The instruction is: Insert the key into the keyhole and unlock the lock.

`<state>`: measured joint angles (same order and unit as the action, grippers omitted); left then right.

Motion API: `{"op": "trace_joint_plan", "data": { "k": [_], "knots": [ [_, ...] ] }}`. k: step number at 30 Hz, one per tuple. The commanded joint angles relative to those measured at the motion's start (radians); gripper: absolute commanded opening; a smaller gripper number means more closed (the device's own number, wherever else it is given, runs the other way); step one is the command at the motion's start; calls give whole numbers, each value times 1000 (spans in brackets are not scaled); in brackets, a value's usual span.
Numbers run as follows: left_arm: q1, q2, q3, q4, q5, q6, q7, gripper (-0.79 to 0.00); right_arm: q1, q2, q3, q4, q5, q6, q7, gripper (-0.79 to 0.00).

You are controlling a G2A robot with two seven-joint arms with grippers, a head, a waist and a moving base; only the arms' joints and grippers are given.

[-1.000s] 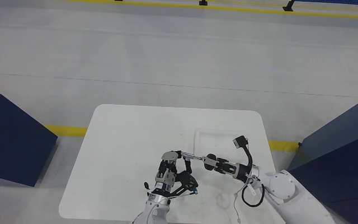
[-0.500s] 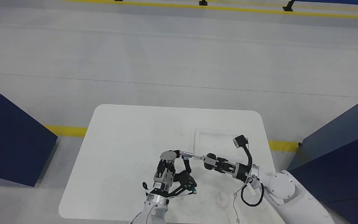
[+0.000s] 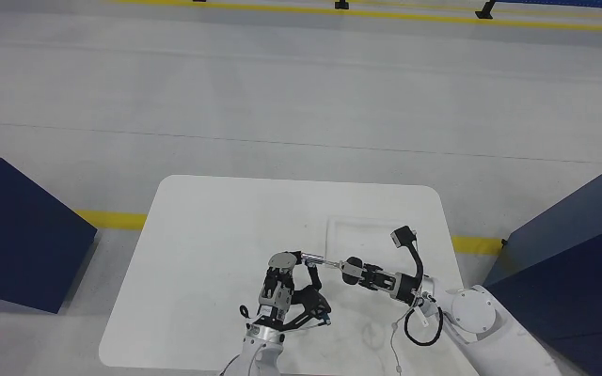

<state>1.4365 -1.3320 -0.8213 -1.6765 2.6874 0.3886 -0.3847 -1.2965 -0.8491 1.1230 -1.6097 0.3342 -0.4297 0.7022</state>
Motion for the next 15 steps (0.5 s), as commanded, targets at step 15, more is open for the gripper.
{"op": "trace_joint_plan", "data": {
  "k": [15],
  "knots": [
    [12,-20,-25,2,6,-15,27,-785,1,-16,10,6,-14,17,3,-785]
  ]
}}
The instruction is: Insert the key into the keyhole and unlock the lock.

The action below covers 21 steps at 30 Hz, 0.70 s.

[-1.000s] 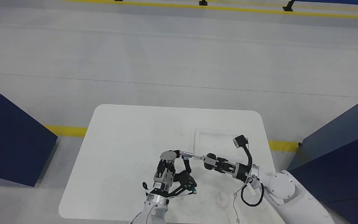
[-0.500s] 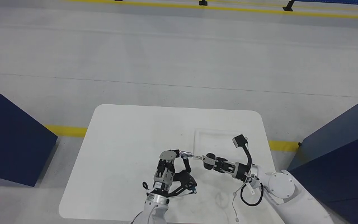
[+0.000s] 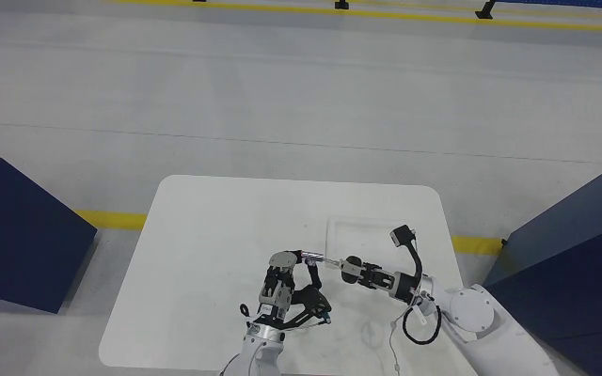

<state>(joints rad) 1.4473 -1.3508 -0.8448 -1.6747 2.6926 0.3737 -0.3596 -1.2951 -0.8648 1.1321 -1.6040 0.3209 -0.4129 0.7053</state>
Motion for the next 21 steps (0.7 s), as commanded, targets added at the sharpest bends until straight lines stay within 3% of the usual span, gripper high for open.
{"op": "trace_joint_plan", "data": {
  "k": [1,21],
  "knots": [
    [2,-2,-3,0,1,-1,3,-785,0,-2,2,1,-2,1,-1,-785],
    [25,-21,-28,-5,10,-17,35,-785,-10,-16,31,7,-12,-7,24,-785]
  ]
}}
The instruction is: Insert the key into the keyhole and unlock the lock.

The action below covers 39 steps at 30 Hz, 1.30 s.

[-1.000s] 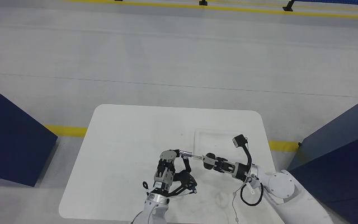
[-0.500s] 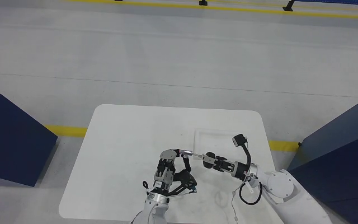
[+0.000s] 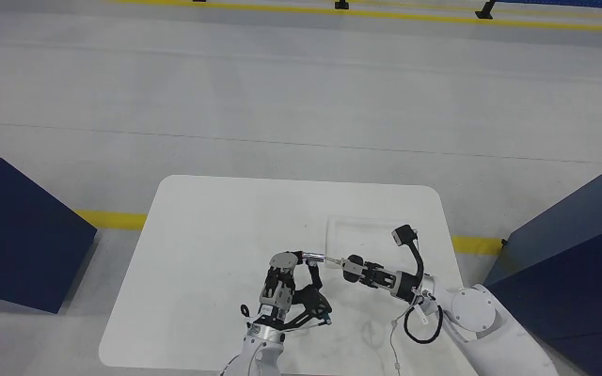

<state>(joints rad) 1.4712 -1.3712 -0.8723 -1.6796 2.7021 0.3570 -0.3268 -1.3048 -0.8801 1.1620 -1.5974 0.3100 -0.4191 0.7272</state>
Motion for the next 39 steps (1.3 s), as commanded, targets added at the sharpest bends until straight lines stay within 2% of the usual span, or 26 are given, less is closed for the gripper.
{"op": "trace_joint_plan", "data": {
  "k": [1,25,39],
  "knots": [
    [2,-2,-2,0,1,-1,5,-785,0,-1,2,1,-2,-1,6,-785],
    [23,-16,-26,-4,-5,-29,79,-785,-2,-14,23,11,-10,-17,72,-785],
    [32,-18,-41,-8,-4,-54,159,-785,3,-14,55,26,14,-23,156,-785]
  ]
}}
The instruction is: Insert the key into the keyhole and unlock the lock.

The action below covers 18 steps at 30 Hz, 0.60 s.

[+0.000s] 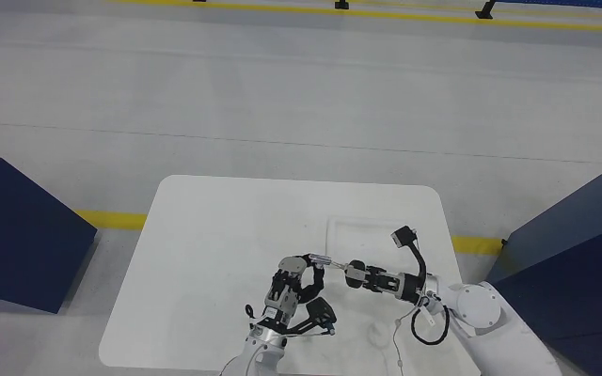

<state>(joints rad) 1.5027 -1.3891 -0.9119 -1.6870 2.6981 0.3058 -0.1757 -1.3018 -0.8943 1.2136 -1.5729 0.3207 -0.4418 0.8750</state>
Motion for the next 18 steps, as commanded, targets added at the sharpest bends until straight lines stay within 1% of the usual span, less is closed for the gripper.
{"op": "trace_joint_plan", "data": {
  "k": [1,8,12,18],
  "knots": [
    [1,1,-2,-1,1,-6,18,-785,1,1,7,4,9,0,19,-785],
    [5,7,-17,-5,16,-20,98,-785,9,6,29,21,37,5,111,-785],
    [9,8,-25,-8,11,-27,118,-785,18,8,40,38,55,8,165,-785],
    [10,10,-35,-10,3,-43,143,-785,28,9,51,59,91,7,209,-785]
  ]
}}
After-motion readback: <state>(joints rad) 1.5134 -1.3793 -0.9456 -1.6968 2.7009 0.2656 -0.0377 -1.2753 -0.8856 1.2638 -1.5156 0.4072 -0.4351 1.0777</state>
